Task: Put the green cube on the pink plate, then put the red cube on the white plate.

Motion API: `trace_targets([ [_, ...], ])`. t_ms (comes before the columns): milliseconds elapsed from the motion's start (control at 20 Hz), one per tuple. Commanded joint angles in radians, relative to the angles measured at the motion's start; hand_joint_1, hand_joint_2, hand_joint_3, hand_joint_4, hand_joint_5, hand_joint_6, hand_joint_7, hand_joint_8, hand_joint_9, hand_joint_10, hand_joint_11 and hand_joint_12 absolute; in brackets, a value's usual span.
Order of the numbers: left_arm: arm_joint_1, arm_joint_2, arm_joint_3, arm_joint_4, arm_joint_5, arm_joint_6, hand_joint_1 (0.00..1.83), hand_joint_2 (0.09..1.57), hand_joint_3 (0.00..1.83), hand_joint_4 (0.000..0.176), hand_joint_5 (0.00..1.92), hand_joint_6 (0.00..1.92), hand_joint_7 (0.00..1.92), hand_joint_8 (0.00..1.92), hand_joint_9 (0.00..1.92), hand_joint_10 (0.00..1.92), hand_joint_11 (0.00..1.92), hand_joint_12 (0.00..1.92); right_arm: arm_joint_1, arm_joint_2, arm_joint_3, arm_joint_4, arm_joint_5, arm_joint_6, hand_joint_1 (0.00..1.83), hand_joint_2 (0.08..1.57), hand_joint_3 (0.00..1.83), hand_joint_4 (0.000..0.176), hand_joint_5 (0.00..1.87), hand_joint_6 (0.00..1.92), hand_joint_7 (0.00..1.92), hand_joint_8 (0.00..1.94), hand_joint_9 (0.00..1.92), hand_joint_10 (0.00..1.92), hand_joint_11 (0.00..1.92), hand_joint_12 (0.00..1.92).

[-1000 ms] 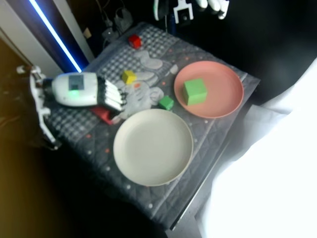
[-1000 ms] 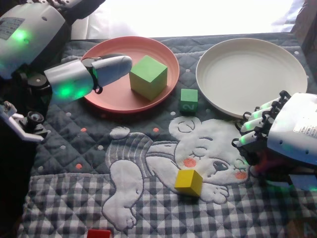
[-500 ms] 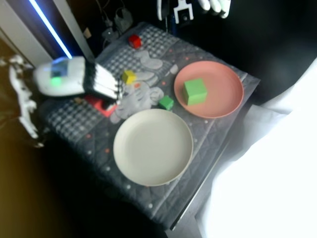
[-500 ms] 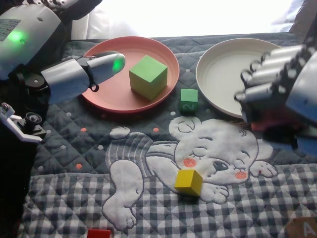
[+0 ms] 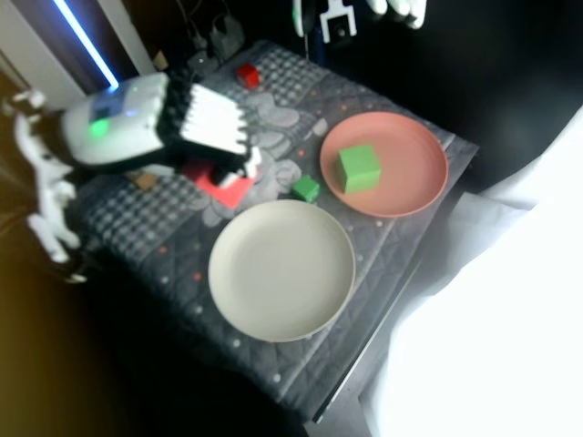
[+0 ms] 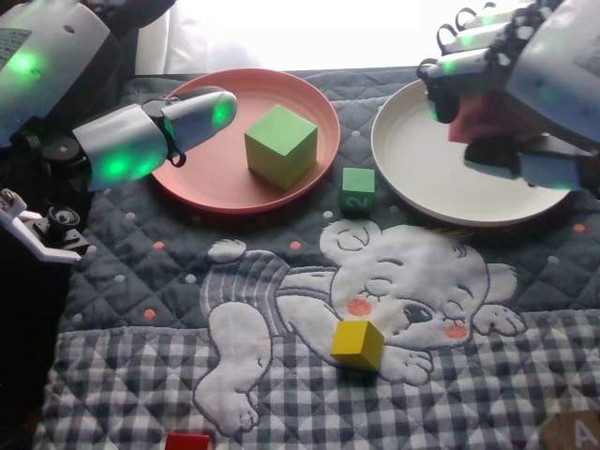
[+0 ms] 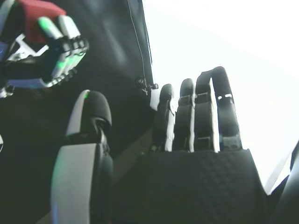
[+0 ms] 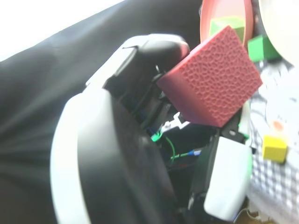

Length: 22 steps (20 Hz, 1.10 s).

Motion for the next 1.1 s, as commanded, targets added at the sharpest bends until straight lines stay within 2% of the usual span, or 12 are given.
trace_targets([
  [0,-0.008,0.005,-0.005,0.02,-0.139,-0.003,0.37,1.21,0.0,0.005,0.27,0.0,0.24,0.0,0.22,0.01,0.0,1.09,0.027,-0.008,0.016,0.025,-0.085,-0.003,1.36,1.18,0.0,0.0,0.8,1.14,0.86,1.23,0.81,1.46,0.72,1.73],
  [300,-0.019,0.002,-0.005,0.044,-0.153,-0.003,0.45,1.21,0.0,0.008,0.27,0.0,0.26,0.0,0.23,0.01,0.0,1.11,0.104,-0.136,0.192,0.025,0.127,0.0,1.46,1.16,0.0,0.0,0.82,1.14,0.88,1.12,0.79,1.36,0.65,1.73],
  [400,-0.022,0.001,-0.005,0.051,-0.154,-0.003,0.44,1.21,0.0,0.021,0.28,0.0,0.28,0.01,0.25,0.01,0.0,1.14,0.116,-0.171,0.241,0.025,0.194,0.001,1.22,1.24,0.0,0.0,0.86,0.94,0.67,1.71,0.6,1.88,0.54,1.92],
  [450,-0.022,0.001,-0.005,0.052,-0.156,-0.003,0.44,1.21,0.0,0.021,0.28,0.0,0.28,0.01,0.25,0.01,0.0,1.14,0.117,-0.183,0.26,0.025,0.222,0.003,1.22,1.24,0.0,0.0,0.86,0.94,0.67,1.71,0.6,1.88,0.54,1.92],
  [500,-0.022,0.001,-0.005,0.053,-0.157,-0.003,0.42,1.2,0.0,0.028,0.29,0.0,0.3,0.01,0.26,0.01,0.0,1.17,0.117,-0.192,0.273,0.025,0.242,0.008,1.35,1.21,0.0,0.0,0.75,1.11,0.83,1.32,0.72,1.58,0.63,1.77],
  [650,-0.023,0.001,-0.005,0.055,-0.159,-0.003,0.45,1.2,0.0,0.029,0.29,0.0,0.29,0.0,0.25,0.01,0.0,1.16,0.114,-0.21,0.29,0.025,0.267,0.012,1.45,1.21,0.01,0.0,0.71,1.25,0.77,1.25,0.71,1.42,0.58,1.78],
  [700,-0.022,0.001,-0.005,0.055,-0.159,-0.003,0.46,1.2,0.0,0.031,0.29,0.0,0.29,0.0,0.25,0.01,0.0,1.16,0.113,-0.211,0.289,0.025,0.268,0.012,1.38,1.19,0.0,0.0,0.74,1.31,0.83,1.16,0.81,1.35,0.63,1.52],
  [750,-0.022,0.001,-0.005,0.055,-0.159,-0.003,0.47,1.2,0.0,0.034,0.29,0.0,0.28,0.0,0.24,0.0,0.0,1.11,0.112,-0.211,0.286,0.025,0.268,0.012,1.34,1.04,0.0,0.0,0.47,0.81,0.55,0.72,0.52,0.89,0.33,1.42],
  [800,-0.022,0.001,-0.005,0.055,-0.16,-0.003,0.48,1.2,0.0,0.023,0.29,0.0,0.28,0.0,0.24,0.0,0.0,1.11,0.111,-0.211,0.282,0.025,0.267,0.012,1.28,0.98,0.0,0.0,0.38,0.5,0.44,0.39,0.37,0.62,0.11,1.43],
  [850,-0.022,0.001,-0.005,0.055,-0.16,-0.003,0.48,1.19,0.0,0.038,0.29,0.0,0.28,0.0,0.24,0.0,0.0,1.1,0.11,-0.211,0.279,0.025,0.267,0.012,1.14,0.93,0.0,0.0,0.28,0.25,0.29,0.13,0.2,0.34,0.02,1.19],
  [900,-0.021,0.001,-0.005,0.055,-0.161,-0.003,0.47,1.2,0.0,0.02,0.29,0.0,0.29,0.01,0.26,0.01,0.0,1.15,0.109,-0.211,0.276,0.025,0.267,0.012,1.03,0.9,0.0,0.0,0.2,0.06,0.16,0.01,0.08,0.12,0.0,0.86],
  [1050,-0.018,0.001,-0.005,0.055,-0.165,-0.003,0.46,1.21,0.0,0.005,0.3,0.0,0.3,0.01,0.27,0.01,0.0,1.19,0.104,-0.203,0.263,0.025,0.265,0.012,0.99,0.9,0.0,0.0,0.16,0.03,0.12,0.0,0.04,0.07,0.0,0.65],
])
